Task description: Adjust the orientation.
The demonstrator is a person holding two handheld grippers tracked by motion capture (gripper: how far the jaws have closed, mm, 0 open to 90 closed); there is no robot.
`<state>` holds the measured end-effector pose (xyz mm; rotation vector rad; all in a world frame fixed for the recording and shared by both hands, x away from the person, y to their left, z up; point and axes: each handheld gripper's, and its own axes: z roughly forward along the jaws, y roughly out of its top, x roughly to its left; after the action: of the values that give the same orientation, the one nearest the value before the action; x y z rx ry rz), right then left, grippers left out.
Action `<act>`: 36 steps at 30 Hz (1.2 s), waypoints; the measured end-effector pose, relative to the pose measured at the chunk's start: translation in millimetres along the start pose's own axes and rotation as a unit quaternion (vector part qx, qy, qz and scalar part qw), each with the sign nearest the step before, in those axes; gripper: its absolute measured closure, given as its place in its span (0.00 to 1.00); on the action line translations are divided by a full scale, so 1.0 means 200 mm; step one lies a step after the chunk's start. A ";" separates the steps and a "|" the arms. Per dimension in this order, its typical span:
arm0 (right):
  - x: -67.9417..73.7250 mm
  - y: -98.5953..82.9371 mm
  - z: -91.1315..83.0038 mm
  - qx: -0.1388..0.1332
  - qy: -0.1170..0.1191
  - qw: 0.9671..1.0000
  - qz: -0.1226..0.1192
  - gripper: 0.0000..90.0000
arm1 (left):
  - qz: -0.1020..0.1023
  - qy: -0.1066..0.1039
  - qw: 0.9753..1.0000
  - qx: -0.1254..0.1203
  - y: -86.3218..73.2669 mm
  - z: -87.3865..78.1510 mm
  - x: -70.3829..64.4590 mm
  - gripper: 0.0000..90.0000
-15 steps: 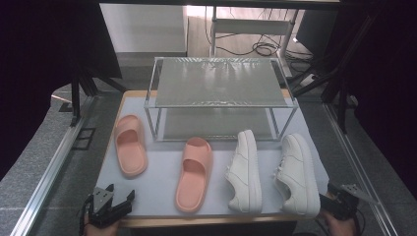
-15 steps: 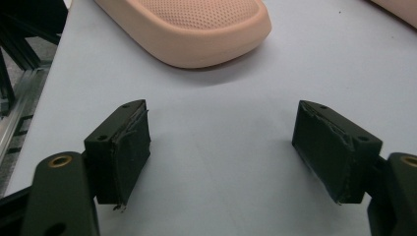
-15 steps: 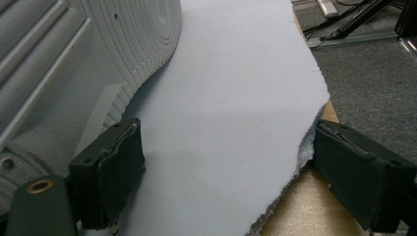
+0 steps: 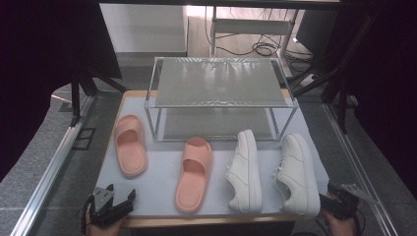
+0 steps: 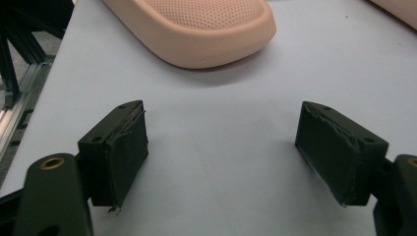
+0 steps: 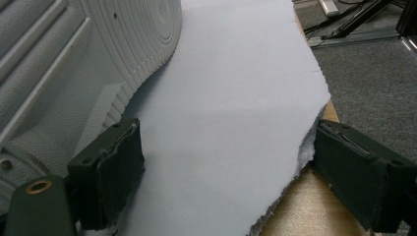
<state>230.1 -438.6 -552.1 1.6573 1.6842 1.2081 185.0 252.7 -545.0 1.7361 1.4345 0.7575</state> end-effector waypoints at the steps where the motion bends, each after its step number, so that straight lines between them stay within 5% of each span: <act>1: 0.00 0.00 0.00 0.000 0.000 1.000 0.000 0.14 | 0.000 0.000 1.000 0.000 0.00 0.00 0.00 0.22; 19: 0.00 0.00 0.00 -0.002 0.000 1.000 0.000 0.14 | -0.015 -0.011 1.000 0.018 0.04 -0.01 0.01 0.24; 36: 0.00 0.00 0.00 -0.003 -0.001 1.000 0.002 0.14 | 0.010 -0.029 0.999 0.020 0.14 -0.02 -0.04 0.28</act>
<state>229.8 -438.5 -552.6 1.6573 1.6759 1.2123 195.6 242.6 -519.3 1.7915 1.4030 0.6878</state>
